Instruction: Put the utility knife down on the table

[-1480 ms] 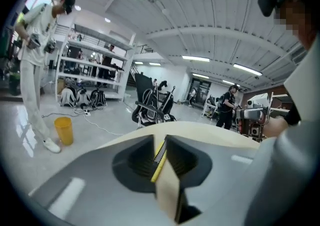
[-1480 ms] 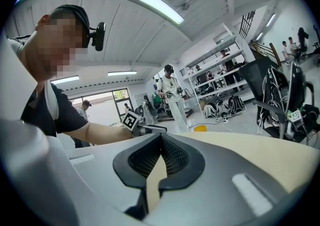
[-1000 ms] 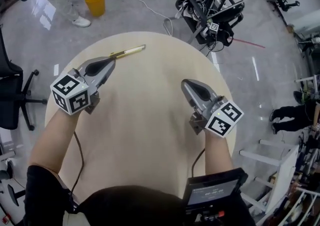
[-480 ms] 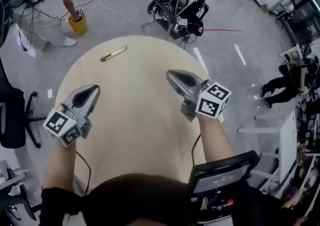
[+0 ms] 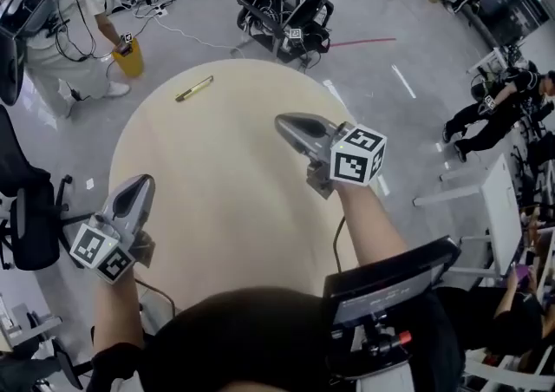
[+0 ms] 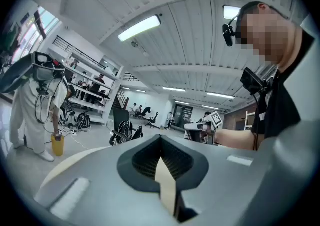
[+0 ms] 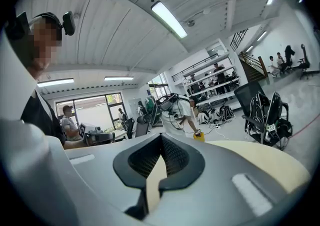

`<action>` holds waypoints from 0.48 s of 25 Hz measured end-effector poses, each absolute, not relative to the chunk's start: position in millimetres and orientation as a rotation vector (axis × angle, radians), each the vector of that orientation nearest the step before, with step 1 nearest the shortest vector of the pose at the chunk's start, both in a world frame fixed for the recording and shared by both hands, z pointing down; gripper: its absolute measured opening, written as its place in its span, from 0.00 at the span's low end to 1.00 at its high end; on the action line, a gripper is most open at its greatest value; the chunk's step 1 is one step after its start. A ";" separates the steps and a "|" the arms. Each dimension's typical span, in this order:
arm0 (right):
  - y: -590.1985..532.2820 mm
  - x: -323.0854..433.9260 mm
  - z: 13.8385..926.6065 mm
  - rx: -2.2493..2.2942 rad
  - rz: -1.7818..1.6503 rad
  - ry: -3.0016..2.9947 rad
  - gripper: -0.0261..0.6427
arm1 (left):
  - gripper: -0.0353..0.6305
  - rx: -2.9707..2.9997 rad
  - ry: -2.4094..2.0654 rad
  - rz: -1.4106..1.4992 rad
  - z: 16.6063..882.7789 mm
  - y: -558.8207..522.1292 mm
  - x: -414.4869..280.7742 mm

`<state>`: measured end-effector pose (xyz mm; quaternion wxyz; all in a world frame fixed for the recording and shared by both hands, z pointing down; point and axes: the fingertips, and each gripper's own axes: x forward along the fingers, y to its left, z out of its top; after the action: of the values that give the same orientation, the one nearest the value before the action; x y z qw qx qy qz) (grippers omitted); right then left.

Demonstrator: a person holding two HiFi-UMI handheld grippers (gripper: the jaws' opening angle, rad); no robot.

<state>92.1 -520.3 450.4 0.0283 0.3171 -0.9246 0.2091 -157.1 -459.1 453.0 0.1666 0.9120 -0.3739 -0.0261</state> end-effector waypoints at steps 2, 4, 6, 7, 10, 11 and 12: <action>-505.9 82.3 441.2 0.984 0.636 -2.855 0.06 | 0.05 2.594 -1.065 -0.084 443.9 -440.2 -172.1; -491.0 71.9 432.2 0.985 0.628 -2.858 0.06 | 0.05 2.597 -1.073 -0.093 434.9 -421.4 -187.5; -478.0 63.2 427.0 0.989 0.631 -2.862 0.06 | 0.05 2.596 -1.084 -0.102 429.1 -406.0 -201.7; -473.3 59.3 425.3 0.992 0.633 -2.863 0.06 | 0.05 2.596 -1.089 -0.107 426.9 -400.5 -208.3; -461.6 45.5 418.9 1.007 0.638 -2.863 0.06 | 0.05 2.601 -1.096 -0.129 418.2 -387.0 -228.8; -457.1 40.5 416.0 1.013 0.641 -2.864 0.06 | 0.05 2.603 -1.097 -0.133 414.9 -381.6 -235.6; -452.5 35.9 412.9 1.018 0.642 -2.864 0.06 | 0.05 2.607 -1.098 -0.137 411.7 -376.1 -241.8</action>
<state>35.9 -452.5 412.9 0.0173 0.3277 -0.9218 0.2066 -241.8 -376.1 411.7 0.1544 0.9095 -0.3830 -0.0477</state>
